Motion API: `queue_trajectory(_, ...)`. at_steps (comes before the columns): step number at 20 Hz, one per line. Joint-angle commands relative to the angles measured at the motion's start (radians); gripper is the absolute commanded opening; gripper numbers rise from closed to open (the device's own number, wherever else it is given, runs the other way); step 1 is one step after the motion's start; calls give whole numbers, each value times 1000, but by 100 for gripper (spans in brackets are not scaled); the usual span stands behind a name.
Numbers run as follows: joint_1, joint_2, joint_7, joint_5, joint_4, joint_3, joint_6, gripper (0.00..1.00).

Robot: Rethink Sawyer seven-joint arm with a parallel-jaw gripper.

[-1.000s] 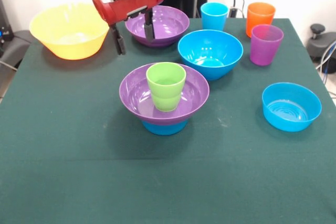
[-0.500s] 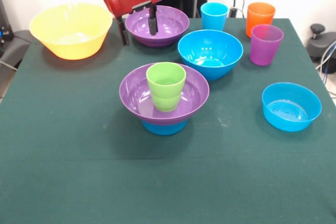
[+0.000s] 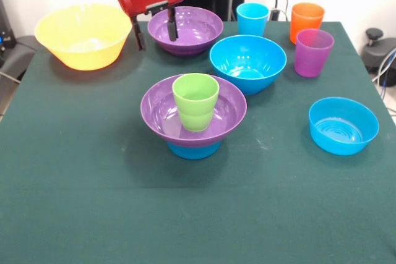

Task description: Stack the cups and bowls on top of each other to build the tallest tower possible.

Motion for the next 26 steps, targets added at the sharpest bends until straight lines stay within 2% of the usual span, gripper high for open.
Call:
queue_trajectory(1, -44, 2, 151, 14, 209, 12, -158, 100)
queue_trajectory(6, -49, -15, 158, -1, 262, 1, -203, 100)
queue_trajectory(12, -17, -34, 193, 0, 304, -30, -255, 100)
queue_trajectory(21, -26, 8, 187, 33, 329, 43, -358, 100)
queue_trajectory(26, -35, 11, 191, 46, 337, 66, -383, 100)
